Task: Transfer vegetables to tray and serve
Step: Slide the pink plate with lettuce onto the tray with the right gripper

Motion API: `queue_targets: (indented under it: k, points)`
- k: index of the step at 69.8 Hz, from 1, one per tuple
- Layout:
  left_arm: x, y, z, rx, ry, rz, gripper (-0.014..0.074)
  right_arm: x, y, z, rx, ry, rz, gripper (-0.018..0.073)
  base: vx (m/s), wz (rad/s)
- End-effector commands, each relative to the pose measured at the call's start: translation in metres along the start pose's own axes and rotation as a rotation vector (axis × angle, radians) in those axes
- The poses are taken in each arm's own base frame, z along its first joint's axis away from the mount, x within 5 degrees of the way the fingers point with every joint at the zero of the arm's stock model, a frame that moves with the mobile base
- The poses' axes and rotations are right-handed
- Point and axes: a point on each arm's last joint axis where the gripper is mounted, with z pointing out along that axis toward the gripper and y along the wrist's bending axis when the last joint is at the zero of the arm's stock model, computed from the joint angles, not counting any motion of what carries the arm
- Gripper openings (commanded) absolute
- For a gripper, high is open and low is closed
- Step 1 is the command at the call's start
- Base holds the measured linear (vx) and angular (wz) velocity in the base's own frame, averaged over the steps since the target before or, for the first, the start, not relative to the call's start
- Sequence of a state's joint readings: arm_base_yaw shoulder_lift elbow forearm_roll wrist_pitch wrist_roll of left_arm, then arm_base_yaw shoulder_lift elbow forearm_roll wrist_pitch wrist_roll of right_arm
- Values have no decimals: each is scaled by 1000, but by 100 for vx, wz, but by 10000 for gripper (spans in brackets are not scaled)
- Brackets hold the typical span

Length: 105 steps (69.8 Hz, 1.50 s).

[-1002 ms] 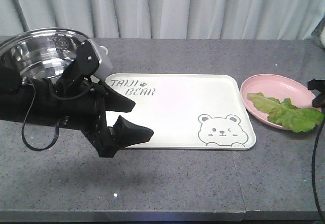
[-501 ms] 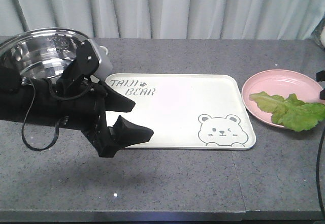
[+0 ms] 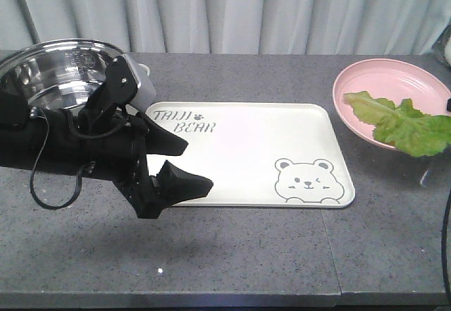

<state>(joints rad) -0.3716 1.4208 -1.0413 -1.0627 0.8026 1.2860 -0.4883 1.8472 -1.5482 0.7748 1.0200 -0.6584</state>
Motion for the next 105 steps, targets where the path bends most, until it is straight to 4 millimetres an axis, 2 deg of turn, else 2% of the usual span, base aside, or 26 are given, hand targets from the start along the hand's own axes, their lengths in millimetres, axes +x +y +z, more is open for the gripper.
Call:
queue_targets:
  k: [1,26,40,49,66,81,91,105]
  points:
    - [-14,-6,-10,-3,-72,-12,589,-14,36,-17,-74,-77,-57,-6,0,0]
    - [-14,-6,-10,-3,-72,-12,589,1,136,45,-204,51,-210,-6,0,0]
    - [-14,-6,-10,-3,-72,-12,589,18,167,84,-236,147,-217,-6,0,0]
    - [-14,-6,-10,-2,-72,-12,589,26,182,107,-233,145,-191,-6,0,0]
    - [-14,-6,-10,-3,-72,-12,589,37,194,142,-211,142,-136,-5,0,0]
    - [-14,-6,-10,-1,-72,-12,589,40,194,150,-207,146,-125,17,0,0]
    - [-14,-6,-10,1,-71,-12,589,39,193,150,-206,144,-125,111,0,0]
    - [-14,-5,-10,-12,-67,-5,589,35,189,142,-206,137,-130,298,0,0]
